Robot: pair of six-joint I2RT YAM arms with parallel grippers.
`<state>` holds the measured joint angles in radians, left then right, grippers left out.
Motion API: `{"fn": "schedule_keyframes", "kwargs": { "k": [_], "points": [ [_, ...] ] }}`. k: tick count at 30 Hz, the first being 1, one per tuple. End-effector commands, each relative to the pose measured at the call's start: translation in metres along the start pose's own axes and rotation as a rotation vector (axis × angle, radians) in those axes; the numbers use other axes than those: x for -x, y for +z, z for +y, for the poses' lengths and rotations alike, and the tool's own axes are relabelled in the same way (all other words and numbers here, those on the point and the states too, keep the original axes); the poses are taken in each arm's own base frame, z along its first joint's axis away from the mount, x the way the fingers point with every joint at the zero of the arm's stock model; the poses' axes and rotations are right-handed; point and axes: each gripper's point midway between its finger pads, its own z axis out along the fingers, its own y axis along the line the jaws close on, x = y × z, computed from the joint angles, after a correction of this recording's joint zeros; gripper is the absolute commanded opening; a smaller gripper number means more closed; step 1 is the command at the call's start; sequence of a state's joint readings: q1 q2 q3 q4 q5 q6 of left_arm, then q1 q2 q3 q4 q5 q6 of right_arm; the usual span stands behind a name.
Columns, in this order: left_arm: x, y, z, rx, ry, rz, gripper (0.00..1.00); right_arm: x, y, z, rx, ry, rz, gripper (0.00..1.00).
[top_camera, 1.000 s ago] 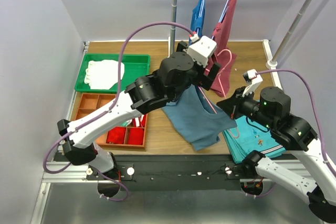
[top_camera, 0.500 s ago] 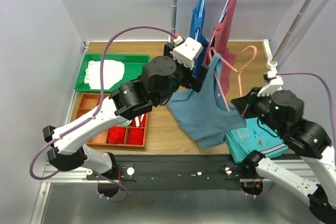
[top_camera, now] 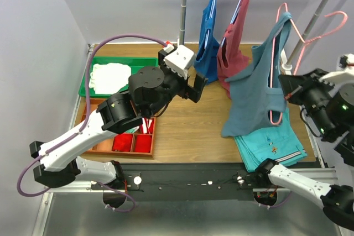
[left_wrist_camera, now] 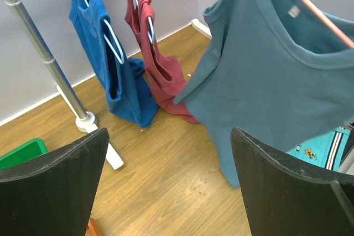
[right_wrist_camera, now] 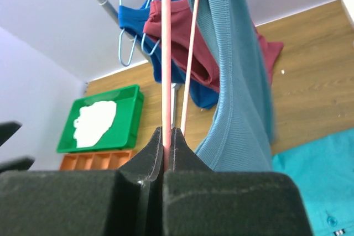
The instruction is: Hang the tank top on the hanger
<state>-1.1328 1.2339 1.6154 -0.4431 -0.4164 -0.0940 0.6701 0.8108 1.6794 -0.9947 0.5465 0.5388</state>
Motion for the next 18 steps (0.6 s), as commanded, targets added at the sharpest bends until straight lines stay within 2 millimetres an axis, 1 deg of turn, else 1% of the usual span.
{"fn": "schedule_keyframes", "kwargs": {
  "k": [1,3,4,5,7,9,11,12,15,16,18],
  "points": [
    [0.013,-0.016,-0.004,-0.055,-0.033,-0.051,0.99,0.014,0.033,0.008,-0.089,-0.079,-0.040,0.01],
    [0.012,-0.020,-0.004,-0.063,-0.034,-0.048,0.99,0.008,0.050,0.010,-0.125,-0.115,-0.029,0.01],
    [0.010,-0.020,-0.005,-0.068,-0.034,-0.043,0.99,0.007,0.054,0.005,-0.160,-0.139,-0.034,0.01],
    [0.008,-0.020,-0.005,-0.070,-0.033,-0.038,0.99,0.002,0.064,0.005,-0.184,-0.162,-0.024,0.01],
    [0.003,-0.021,-0.006,-0.075,-0.029,-0.024,0.99,-0.001,0.071,0.004,-0.209,-0.182,-0.018,0.01],
    [0.001,-0.023,-0.005,-0.077,-0.028,-0.021,0.99,-0.004,0.080,0.009,-0.208,-0.197,-0.013,0.01],
    [-0.004,-0.023,-0.006,-0.080,-0.026,-0.011,0.99,-0.006,0.088,0.007,-0.232,-0.235,-0.016,0.01],
    [-0.004,-0.023,-0.006,-0.084,-0.026,-0.011,0.99,-0.009,0.096,0.009,-0.242,-0.253,-0.016,0.01],
    [-0.007,-0.024,-0.008,-0.095,-0.021,-0.003,0.99,-0.010,0.108,0.009,-0.276,-0.304,-0.014,0.01],
    [-0.008,-0.023,-0.008,-0.097,-0.020,0.000,0.99,-0.016,0.117,0.008,-0.292,-0.336,0.002,0.01],
    [-0.010,-0.023,-0.010,-0.105,-0.016,0.007,0.99,-0.017,0.130,-0.003,-0.332,-0.350,0.014,0.01]
  ]
}}
